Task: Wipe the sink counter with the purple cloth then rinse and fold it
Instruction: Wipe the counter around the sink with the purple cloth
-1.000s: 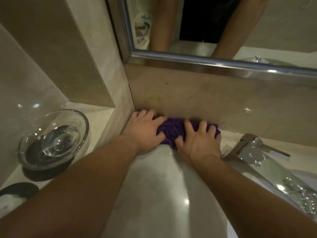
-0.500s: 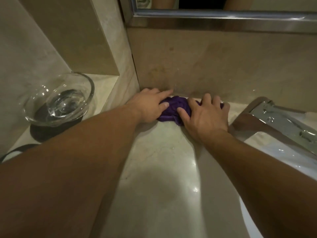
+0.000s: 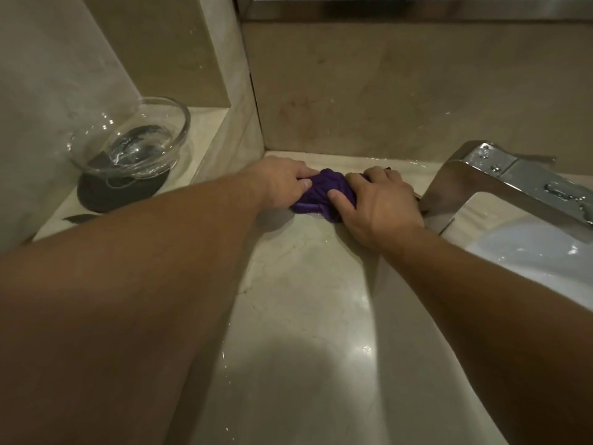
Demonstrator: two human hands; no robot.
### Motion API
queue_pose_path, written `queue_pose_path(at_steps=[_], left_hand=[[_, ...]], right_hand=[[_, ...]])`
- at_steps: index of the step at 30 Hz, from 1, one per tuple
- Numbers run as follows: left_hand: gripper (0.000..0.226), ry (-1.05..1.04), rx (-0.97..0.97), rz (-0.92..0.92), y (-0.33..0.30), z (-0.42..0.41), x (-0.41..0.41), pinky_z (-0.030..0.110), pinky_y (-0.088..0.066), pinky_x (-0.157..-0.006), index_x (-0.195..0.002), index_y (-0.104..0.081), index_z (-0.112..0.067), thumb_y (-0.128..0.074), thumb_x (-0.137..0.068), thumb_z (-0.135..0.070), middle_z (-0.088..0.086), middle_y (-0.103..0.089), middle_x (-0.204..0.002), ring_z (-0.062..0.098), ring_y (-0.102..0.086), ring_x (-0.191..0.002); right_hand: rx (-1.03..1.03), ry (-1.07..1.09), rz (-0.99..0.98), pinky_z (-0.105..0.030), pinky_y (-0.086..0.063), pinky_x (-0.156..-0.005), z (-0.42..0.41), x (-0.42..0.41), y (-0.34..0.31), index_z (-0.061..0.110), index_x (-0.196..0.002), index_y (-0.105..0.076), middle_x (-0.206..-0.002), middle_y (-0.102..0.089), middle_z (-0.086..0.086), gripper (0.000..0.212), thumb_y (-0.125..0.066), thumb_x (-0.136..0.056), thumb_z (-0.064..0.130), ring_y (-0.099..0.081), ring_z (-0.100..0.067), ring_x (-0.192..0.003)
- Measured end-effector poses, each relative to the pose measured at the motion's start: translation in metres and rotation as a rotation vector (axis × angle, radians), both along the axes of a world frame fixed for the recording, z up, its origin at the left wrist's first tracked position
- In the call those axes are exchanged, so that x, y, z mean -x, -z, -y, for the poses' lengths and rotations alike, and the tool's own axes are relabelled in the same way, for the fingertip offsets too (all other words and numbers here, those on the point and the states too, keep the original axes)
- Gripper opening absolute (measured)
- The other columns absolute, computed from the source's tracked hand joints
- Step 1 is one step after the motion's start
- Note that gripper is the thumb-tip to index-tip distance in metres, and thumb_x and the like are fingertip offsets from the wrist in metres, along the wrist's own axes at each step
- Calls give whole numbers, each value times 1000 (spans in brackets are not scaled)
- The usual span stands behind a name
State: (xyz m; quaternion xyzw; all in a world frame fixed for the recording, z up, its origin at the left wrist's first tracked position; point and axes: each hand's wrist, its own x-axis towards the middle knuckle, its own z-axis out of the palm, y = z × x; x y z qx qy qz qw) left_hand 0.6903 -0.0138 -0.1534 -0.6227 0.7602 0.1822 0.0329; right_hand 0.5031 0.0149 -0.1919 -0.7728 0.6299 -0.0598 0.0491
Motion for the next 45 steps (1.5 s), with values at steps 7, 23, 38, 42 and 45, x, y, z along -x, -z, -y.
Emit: queue_pose_path(at_steps=[7,23,38,42,45], left_hand=[[41,-30,-12,-28,-1,-34,2,33,-29,-116,-148,-46,-33,-38,-108,-31,-5,-49,-150,21,-41,-141],[41,-43,-33,-92,1,-123,-5,31,-29,-116,-147,-48,-33,-43,-106,-32,-4,-48,-152,19,-42,-140],[42,-95,-51,-61,-7,-205,3,31,-24,-116,-150,-43,-35,-38,-108,-32,-1,-42,-157,21,-36,-143],[41,-123,-42,-100,-7,-227,5,31,-23,-116,-149,-45,-34,-39,-108,-31,-2,-40,-158,21,-34,-145],[41,-128,-15,-110,-4,-240,4,30,-23,-115,-148,-47,-33,-40,-108,-31,0,-42,-157,21,-35,-145]], right_hand=[[17,-70,25,-46,-39,-106,-22,10,7,20,-147,-42,-135,-59,-12,62,-26,-102,59,-48,-34,-127],[99,-35,15,-52,-34,-107,-114,20,6,36,-131,-60,-123,-53,-9,73,-20,-90,79,-46,-31,-119],[70,-65,103,-48,-41,-102,-175,26,9,40,-142,-49,-134,-55,-6,77,-17,-86,82,-46,-35,-126],[69,-71,123,-48,-39,-104,-194,27,12,39,-143,-48,-135,-55,-6,75,-19,-88,81,-45,-34,-128],[67,-76,137,-49,-36,-108,-206,28,13,38,-144,-47,-138,-53,-6,76,-19,-88,81,-44,-33,-131]])
